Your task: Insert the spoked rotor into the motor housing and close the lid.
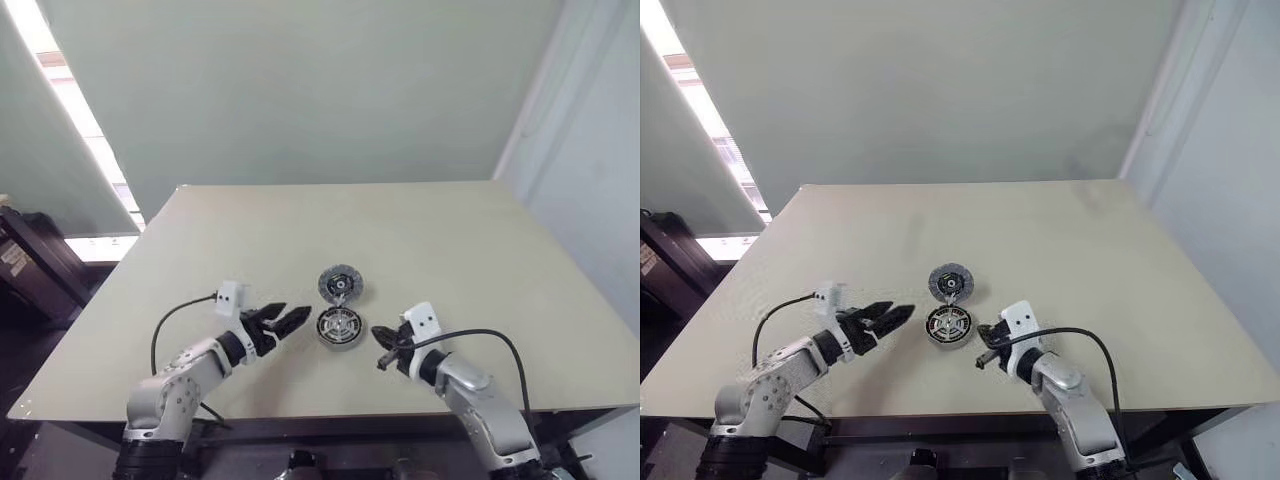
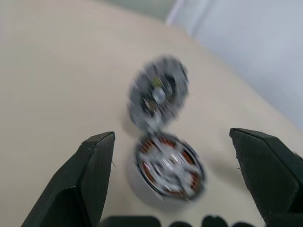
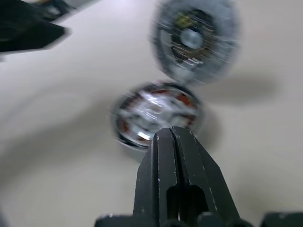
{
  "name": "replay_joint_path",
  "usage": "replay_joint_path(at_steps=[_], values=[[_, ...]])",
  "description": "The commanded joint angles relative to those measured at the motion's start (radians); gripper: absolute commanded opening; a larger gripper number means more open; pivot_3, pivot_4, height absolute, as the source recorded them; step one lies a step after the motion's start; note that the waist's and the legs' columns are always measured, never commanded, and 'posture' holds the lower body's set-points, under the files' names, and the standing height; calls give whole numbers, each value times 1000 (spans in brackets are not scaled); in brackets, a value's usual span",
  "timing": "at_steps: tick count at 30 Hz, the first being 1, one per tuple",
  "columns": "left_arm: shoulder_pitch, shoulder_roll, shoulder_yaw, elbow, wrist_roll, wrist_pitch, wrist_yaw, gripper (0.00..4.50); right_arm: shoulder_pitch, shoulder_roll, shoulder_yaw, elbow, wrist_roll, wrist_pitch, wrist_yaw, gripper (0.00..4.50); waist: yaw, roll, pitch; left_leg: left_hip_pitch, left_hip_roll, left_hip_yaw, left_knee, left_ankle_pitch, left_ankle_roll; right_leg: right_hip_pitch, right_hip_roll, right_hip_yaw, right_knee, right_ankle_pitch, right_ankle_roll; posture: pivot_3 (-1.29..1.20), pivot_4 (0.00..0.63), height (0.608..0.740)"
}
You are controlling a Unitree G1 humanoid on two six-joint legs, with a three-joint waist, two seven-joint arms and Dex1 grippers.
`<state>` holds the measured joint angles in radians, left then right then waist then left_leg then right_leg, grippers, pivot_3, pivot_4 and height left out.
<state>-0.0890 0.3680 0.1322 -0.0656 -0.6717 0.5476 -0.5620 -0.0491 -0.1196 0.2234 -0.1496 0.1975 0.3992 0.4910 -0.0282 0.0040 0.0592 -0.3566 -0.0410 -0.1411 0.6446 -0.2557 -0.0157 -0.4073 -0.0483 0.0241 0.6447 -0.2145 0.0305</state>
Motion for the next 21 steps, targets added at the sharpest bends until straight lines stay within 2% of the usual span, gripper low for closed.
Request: replay_joint_path(at_steps=[1, 6, 14, 18, 21], values=[[-11, -26, 40, 35, 37, -121, -27, 4156, -78, 26, 59, -7, -18, -4, 7, 0, 0, 0, 0, 0, 0, 0, 0, 0, 0, 0, 0, 0, 0, 0, 0, 0, 0, 740], [-12, -67, 40, 74, 87, -194, -15, 4156, -260, 135, 82, 256, -91, -79, -71, 0, -2, 0, 0, 1, 0, 0, 1, 1, 0, 1, 1, 0, 0, 1, 0, 0, 0, 740], [7, -83, 40, 59, 111, -207, -19, 4156, -332, 114, 98, 525, -169, -145, -71, 0, 0, -1, -1, -1, -1, -1, 0, 1, 0, 0, 1, 0, -1, 3, 2, 0, 0, 740], [12, -82, 39, 58, 120, -207, -23, 4156, -327, 109, 97, 570, -187, -168, -70, 0, -5, -1, -1, 2, 0, -1, 0, 1, 0, 1, 2, 0, 1, 3, 1, 0, 0, 740], [9, -83, 46, 62, 117, -204, -26, 4156, -318, 123, 69, 510, -148, -202, -49, 0, -6, -1, -1, 3, 1, -1, 0, 1, -1, 2, 3, 0, 1, 3, 0, 0, 0, 740]])
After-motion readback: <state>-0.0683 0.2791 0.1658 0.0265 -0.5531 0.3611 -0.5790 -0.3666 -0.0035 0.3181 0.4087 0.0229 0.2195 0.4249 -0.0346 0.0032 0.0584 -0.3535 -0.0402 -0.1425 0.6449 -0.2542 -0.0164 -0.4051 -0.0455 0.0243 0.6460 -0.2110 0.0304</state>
